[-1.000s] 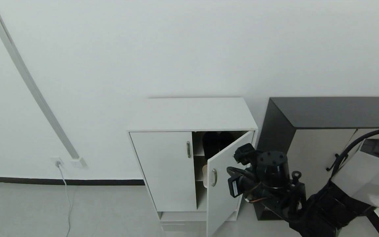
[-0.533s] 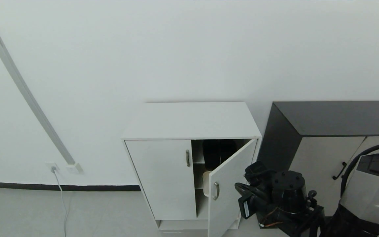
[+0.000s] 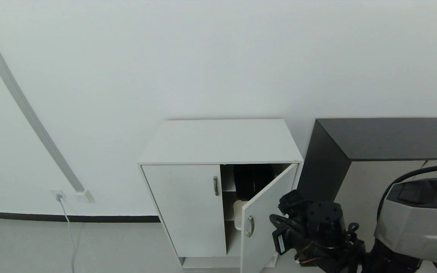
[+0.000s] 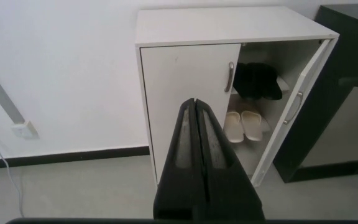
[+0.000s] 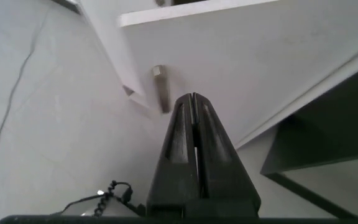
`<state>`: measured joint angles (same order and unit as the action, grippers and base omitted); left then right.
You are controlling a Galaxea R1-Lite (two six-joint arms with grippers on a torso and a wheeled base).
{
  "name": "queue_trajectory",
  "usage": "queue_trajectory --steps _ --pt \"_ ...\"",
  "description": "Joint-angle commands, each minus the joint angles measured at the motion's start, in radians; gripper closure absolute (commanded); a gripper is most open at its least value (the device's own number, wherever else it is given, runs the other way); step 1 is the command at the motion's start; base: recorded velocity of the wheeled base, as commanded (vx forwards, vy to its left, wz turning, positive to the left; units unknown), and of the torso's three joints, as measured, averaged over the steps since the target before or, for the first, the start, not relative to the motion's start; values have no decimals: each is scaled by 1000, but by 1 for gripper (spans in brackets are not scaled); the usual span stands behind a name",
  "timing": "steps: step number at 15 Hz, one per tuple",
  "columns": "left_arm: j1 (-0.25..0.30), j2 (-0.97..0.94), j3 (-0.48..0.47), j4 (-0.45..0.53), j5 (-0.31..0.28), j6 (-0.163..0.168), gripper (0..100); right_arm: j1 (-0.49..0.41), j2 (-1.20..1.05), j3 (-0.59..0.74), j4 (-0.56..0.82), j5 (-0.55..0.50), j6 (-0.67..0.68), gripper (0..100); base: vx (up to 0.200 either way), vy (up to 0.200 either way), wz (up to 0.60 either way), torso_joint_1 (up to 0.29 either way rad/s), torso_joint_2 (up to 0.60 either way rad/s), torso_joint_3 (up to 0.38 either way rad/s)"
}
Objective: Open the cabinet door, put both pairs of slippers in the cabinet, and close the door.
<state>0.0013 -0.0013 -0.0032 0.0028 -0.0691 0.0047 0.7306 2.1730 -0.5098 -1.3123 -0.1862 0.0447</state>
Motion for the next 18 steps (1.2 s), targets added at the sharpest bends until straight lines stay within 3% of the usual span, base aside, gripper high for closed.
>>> queue_trajectory --steps 1,18 --pt "0 1 0 0 0 0 100 -13 77 -70 5 1 0 100 0 0 0 0 0 0" --pt "0 1 0 0 2 0 100 -126 263 -541 283 1 0 100 0 0 0 0 0 0"
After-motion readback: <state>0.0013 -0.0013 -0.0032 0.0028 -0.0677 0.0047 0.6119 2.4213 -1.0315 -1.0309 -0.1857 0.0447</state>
